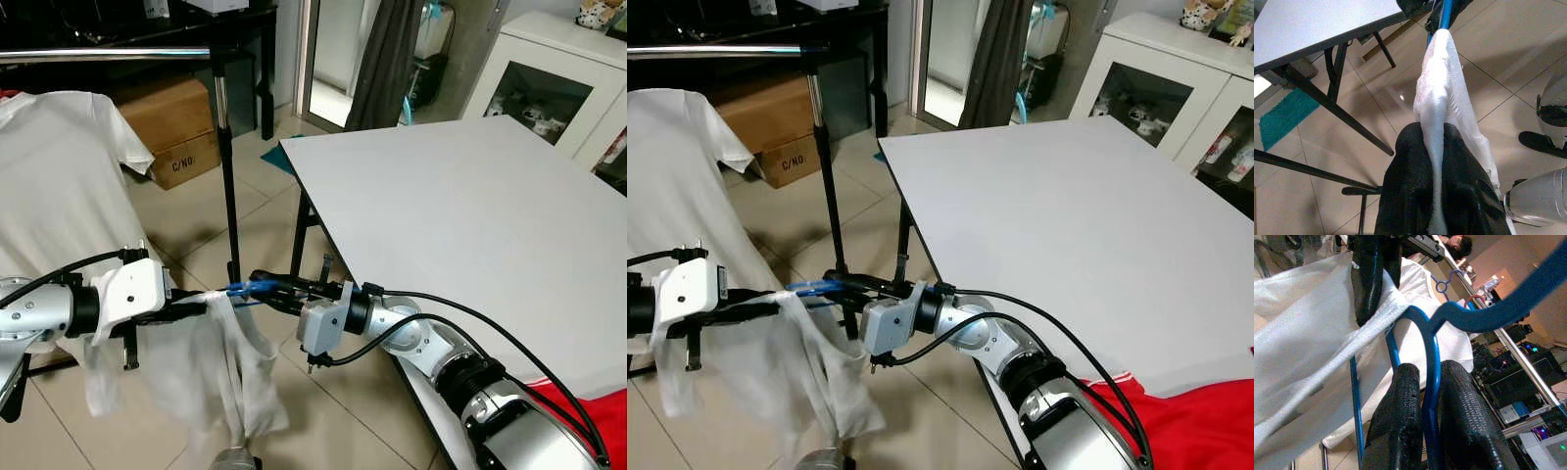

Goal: Hang hanger

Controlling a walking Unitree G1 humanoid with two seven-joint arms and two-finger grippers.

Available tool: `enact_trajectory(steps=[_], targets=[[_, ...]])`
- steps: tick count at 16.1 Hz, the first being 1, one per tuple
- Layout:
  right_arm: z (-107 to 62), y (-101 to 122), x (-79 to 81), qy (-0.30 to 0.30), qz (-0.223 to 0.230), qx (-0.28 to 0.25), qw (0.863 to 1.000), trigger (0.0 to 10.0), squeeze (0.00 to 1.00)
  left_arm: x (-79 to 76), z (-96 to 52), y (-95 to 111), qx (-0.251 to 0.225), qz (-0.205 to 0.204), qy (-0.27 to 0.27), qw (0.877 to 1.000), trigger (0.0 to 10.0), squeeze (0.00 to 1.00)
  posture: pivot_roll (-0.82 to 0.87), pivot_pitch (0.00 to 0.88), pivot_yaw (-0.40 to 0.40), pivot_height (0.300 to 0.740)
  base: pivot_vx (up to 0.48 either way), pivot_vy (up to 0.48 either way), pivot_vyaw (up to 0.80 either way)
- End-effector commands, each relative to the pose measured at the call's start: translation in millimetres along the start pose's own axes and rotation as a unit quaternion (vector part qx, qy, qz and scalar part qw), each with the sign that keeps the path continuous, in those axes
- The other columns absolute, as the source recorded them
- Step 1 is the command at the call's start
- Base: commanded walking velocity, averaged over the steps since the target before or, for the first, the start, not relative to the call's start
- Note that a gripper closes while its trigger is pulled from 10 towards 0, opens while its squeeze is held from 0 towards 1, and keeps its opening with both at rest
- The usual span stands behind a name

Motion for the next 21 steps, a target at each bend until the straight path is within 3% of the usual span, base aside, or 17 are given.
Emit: enact_trajectory(steps=[1,3,4,5,6,13,17,21], targets=[[0.1,5,-12.3,-0.017,-0.015,-0.012,1.000,10.0,1.00,-0.1,1.5,1,-0.002,0.004,-0.002,1.000,0.0,0.00,0.13,0.000,-0.025,0.740,0.000,0.000,0.00],[0.3,5,-12.1,-0.019,-0.015,-0.011,1.000,10.0,1.00,-1.4,1.6,1,-0.002,0.003,-0.003,1.000,0.0,0.00,0.13,0.000,-0.024,0.740,0.000,0.000,0.00],[0.1,4,-12.6,-0.023,-0.011,-0.009,1.000,10.0,0.61,-1.9,1.6,0,-0.002,0.002,-0.002,1.000,0.0,0.00,0.13,0.000,-0.020,0.740,0.000,0.000,0.00],[0.0,3,-12.8,-0.024,-0.010,-0.007,1.000,10.0,0.09,-2.1,1.6,0,-0.002,0.001,-0.002,1.000,0.0,0.00,0.13,0.000,-0.019,0.740,0.000,0.000,0.00],[-1.1,2,-13.9,-0.029,-0.006,-0.003,1.000,10.0,0.00,-2.0,1.6,0,-0.002,0.000,0.000,1.000,0.0,0.00,0.13,0.000,-0.019,0.740,0.000,0.000,0.00],[-17.1,-1,-22.7,-0.036,-0.007,0.004,0.999,10.0,0.00,-6.1,3.2,-7,-0.001,-0.024,0.030,0.999,0.0,0.00,0.13,0.000,-0.017,0.740,0.000,0.000,0.00],[-33.4,-5,-30.4,-0.030,-0.016,0.021,0.999,10.0,0.00,-2.8,-1.4,-9,-0.004,-0.037,0.076,0.996,0.0,0.00,0.13,0.000,-0.025,0.740,0.000,0.000,0.00],[-46.9,-10,-55.5,-0.117,0.028,0.035,0.992,10.0,0.00,4.6,-9.3,-10,-0.019,-0.047,0.136,0.989,0.0,0.00,0.13,0.000,-0.025,0.740,0.000,0.000,0.00]])
Point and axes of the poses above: a point about 5 cm out from each wrist's last joint towards the gripper, its own z axis pointing out of the wrist towards the gripper, its own y axis along the axis of the wrist's last joint, x = y × z, the point moved 2 cm from there along z, pointing out of the wrist towards the gripper, and after that the axes turned 12 degrees about z, right-handed, at the moved point
